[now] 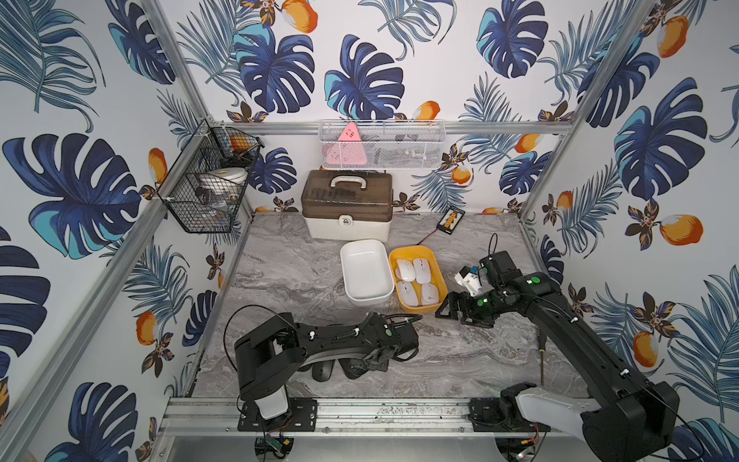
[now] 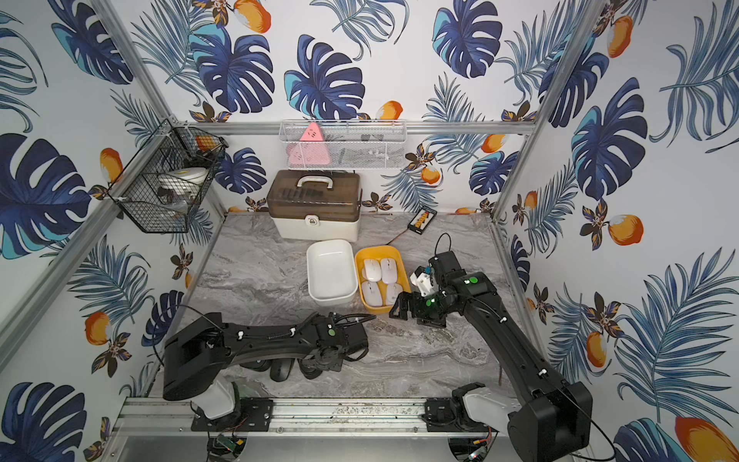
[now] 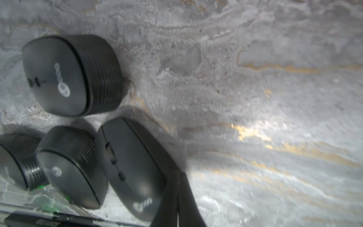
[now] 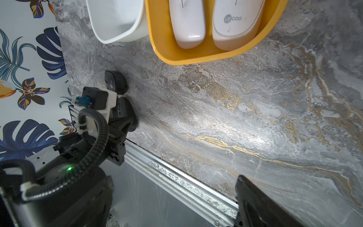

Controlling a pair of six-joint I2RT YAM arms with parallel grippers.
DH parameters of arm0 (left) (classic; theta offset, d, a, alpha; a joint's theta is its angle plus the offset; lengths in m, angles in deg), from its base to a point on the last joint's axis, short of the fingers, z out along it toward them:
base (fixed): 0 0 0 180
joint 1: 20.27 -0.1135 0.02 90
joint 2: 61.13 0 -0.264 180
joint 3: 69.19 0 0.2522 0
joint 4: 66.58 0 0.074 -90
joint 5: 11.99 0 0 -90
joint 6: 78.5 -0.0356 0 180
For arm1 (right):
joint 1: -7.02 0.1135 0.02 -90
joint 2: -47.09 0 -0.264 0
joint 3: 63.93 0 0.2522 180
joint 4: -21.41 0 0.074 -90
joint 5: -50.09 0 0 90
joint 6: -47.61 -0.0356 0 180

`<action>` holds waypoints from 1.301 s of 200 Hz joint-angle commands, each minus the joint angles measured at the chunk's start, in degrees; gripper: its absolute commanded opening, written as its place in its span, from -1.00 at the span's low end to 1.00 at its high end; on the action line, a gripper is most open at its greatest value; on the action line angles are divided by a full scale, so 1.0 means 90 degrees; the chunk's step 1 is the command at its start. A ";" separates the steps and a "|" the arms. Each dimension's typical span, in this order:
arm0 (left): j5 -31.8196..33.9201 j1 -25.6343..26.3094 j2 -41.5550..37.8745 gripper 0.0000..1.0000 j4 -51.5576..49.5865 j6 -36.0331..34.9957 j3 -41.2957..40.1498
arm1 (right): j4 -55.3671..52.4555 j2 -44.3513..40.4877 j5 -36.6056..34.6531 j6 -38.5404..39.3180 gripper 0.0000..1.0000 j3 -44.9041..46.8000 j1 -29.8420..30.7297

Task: Place the mice by color into the storage box
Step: Adjust the mouse at the center of the board, then pick up the mouse from the center of the board.

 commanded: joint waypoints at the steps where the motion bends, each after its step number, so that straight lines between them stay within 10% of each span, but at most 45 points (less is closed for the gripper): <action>1: 0.0080 0.0195 -0.0357 -0.80 -0.0482 0.0577 -0.0048 | -0.0009 -0.0017 0.0079 0.0070 0.96 -0.0004 0.0001; 39: 0.0055 0.0476 -0.1058 0.37 -0.1037 0.1384 0.0100 | -0.0020 0.0053 0.0101 0.0109 0.97 -0.0095 -0.0004; 77: -0.0003 0.0404 -0.1449 0.76 -0.0997 0.1978 -0.0318 | 0.0033 0.0119 0.0162 0.0100 0.98 -0.0127 0.0002; 260: -0.0920 -0.1143 -0.0804 0.73 0.1084 0.2025 -0.1417 | 0.0115 0.0278 0.0279 0.0124 0.98 -0.0154 0.0030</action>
